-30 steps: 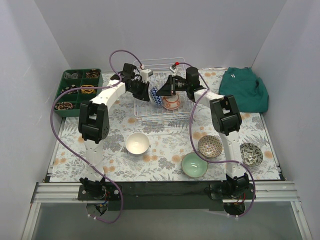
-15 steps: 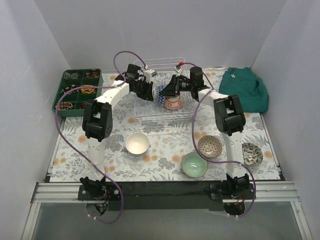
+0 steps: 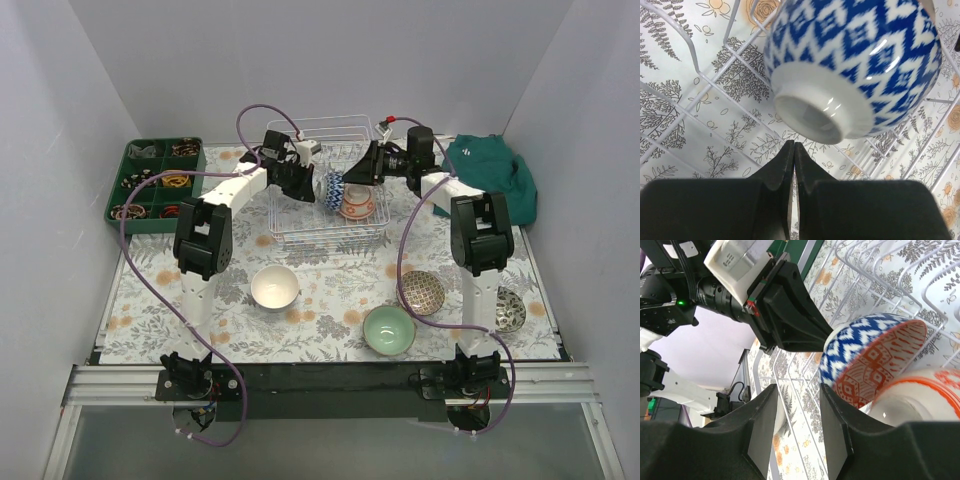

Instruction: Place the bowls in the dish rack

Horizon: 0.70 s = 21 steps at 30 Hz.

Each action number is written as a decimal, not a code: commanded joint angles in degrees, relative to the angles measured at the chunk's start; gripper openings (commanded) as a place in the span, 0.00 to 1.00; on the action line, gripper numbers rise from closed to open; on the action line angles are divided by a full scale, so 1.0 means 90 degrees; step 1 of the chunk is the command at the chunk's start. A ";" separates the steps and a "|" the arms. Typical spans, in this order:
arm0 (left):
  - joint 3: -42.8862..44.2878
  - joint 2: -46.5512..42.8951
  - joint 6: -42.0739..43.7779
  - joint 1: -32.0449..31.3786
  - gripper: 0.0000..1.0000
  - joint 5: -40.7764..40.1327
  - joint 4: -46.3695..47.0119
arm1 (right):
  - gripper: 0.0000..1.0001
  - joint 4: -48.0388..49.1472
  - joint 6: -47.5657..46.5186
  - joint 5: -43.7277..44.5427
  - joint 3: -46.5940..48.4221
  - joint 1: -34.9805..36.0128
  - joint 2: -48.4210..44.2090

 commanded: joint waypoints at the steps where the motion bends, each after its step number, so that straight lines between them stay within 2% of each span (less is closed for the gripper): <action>1: 0.0383 -0.0042 -0.0041 -0.0030 0.00 0.0147 0.0148 | 0.48 -0.0318 -0.0398 -0.0039 -0.0210 -0.0061 -0.0446; 12: 0.0666 0.0094 -0.0158 -0.0069 0.00 0.0137 0.0284 | 0.48 -0.0475 -0.0575 -0.0156 -0.0581 -0.0500 -0.1002; 21: 0.1173 0.0387 -0.0285 -0.0245 0.00 0.0244 0.0382 | 0.48 -0.0914 -0.1170 0.0000 -0.0884 -0.0901 -0.1686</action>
